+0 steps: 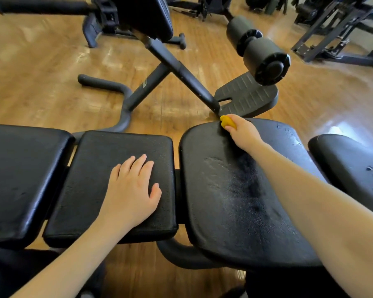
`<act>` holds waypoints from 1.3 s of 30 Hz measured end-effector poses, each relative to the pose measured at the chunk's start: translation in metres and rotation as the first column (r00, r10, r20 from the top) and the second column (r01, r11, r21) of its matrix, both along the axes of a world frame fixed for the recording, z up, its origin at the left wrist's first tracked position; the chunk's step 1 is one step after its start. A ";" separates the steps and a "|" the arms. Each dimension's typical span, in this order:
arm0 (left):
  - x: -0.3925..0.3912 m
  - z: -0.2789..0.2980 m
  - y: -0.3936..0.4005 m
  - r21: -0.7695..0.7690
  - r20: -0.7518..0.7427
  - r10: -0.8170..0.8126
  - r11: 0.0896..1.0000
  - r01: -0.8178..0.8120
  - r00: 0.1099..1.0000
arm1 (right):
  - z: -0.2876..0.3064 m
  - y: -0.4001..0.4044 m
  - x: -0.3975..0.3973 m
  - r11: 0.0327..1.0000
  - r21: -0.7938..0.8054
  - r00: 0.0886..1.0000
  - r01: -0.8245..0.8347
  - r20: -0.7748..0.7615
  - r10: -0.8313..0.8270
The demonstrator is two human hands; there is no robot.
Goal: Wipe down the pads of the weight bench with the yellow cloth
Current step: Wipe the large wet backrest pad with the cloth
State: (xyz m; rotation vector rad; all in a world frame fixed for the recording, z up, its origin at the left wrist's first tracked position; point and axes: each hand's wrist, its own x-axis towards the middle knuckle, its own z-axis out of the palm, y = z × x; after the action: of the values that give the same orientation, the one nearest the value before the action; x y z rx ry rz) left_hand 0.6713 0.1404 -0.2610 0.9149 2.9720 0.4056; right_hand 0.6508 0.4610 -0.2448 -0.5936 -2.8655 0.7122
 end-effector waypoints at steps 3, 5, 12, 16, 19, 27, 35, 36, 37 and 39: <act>0.000 0.000 0.000 -0.001 -0.009 -0.006 1.000 0.006 1.000 | -0.003 -0.005 0.009 1.000 -0.007 1.000 0.024 0.006 -0.024; -0.001 0.001 -0.001 -0.006 -0.012 -0.006 1.000 0.006 1.000 | -0.003 -0.011 0.021 0.999 -0.011 0.999 0.034 0.019 -0.034; -0.002 0.002 -0.002 -0.011 0.002 -0.005 1.000 0.005 1.000 | -0.002 -0.037 0.086 0.999 -0.033 0.997 -0.002 0.077 0.005; -0.002 0.004 -0.001 -0.023 0.004 -0.010 1.000 0.010 1.000 | -0.006 -0.054 0.139 0.999 -0.044 0.996 -0.020 0.080 0.024; 0.000 0.005 -0.003 -0.024 0.005 -0.027 0.999 0.027 1.000 | -0.005 -0.070 0.182 0.998 0.000 0.992 -0.066 0.107 0.065; 0.005 0.012 -0.002 -0.021 0.009 -0.035 0.999 0.035 0.999 | 0.008 -0.100 0.245 0.993 0.012 0.989 -0.113 0.096 0.112; 0.008 0.013 -0.002 -0.015 -0.012 -0.049 0.999 0.049 0.999 | 0.009 -0.102 0.260 0.990 0.065 0.990 -0.124 0.074 0.120; 0.008 0.013 -0.002 -0.018 -0.015 -0.050 0.999 0.050 0.999 | 0.009 -0.101 0.260 0.987 0.085 0.989 -0.133 0.068 0.128; 0.008 0.013 -0.001 -0.020 -0.019 -0.052 0.998 0.051 0.998 | 0.009 -0.100 0.259 0.985 0.097 0.988 -0.142 0.068 0.136; 0.007 0.011 -0.001 -0.024 -0.030 -0.052 0.998 0.051 0.998 | 0.010 -0.092 0.251 0.984 0.093 0.986 -0.154 0.084 0.147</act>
State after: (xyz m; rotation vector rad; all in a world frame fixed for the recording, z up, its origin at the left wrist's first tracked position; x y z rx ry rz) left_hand 0.6785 0.1392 -0.2505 1.0023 2.9664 0.3584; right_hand 0.9019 0.3687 -0.2345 -0.4026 -3.0212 0.5739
